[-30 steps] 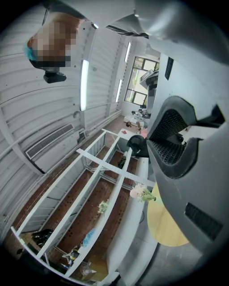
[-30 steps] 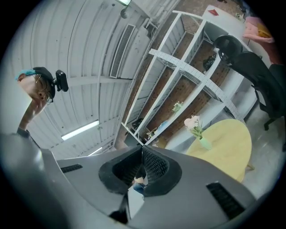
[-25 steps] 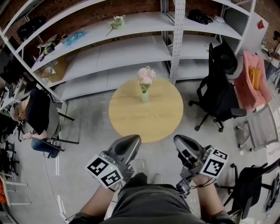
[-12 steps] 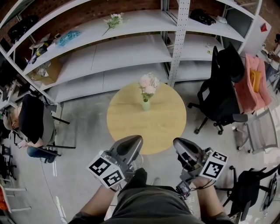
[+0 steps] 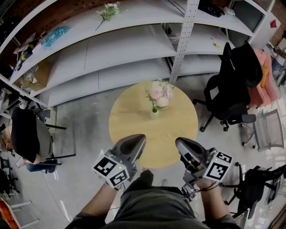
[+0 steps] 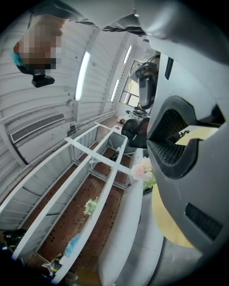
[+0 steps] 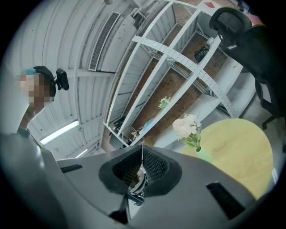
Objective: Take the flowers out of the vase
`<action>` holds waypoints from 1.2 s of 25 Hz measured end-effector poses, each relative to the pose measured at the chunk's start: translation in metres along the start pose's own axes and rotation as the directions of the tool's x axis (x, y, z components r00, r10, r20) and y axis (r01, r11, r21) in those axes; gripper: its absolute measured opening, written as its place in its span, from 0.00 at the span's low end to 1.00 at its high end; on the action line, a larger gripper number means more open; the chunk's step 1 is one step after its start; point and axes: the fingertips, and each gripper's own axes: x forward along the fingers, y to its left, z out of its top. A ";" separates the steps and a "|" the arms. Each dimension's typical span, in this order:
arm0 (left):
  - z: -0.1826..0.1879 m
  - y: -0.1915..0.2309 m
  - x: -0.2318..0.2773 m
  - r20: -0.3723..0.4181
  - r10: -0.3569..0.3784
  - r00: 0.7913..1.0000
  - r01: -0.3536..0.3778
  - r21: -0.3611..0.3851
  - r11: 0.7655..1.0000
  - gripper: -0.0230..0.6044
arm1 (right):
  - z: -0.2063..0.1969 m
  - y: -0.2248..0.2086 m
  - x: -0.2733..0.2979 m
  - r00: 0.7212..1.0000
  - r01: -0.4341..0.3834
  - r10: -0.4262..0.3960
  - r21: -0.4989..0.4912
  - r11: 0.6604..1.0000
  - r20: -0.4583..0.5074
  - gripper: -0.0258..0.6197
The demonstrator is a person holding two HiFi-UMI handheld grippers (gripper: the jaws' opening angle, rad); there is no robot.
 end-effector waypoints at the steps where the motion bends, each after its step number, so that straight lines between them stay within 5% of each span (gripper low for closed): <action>1: -0.002 0.012 0.005 -0.016 -0.007 1.000 0.007 0.007 1.000 0.05 | 0.001 -0.004 0.007 1.000 0.012 -0.012 0.004 1.000 0.001 0.06; 4: -0.011 0.044 0.022 -0.070 -0.026 0.997 0.027 0.021 0.999 0.07 | 0.004 -0.017 0.022 0.999 0.051 -0.051 0.021 0.998 0.013 0.06; 20: -0.101 0.145 0.134 -0.294 -0.039 0.955 0.074 0.109 0.991 0.52 | -0.023 -0.094 0.031 0.985 0.167 -0.160 0.149 0.975 -0.058 0.06; 30: -0.138 0.157 0.192 -0.395 -0.076 0.915 0.200 0.282 0.938 0.66 | -0.034 -0.144 0.019 0.976 0.190 -0.159 0.228 0.955 -0.148 0.06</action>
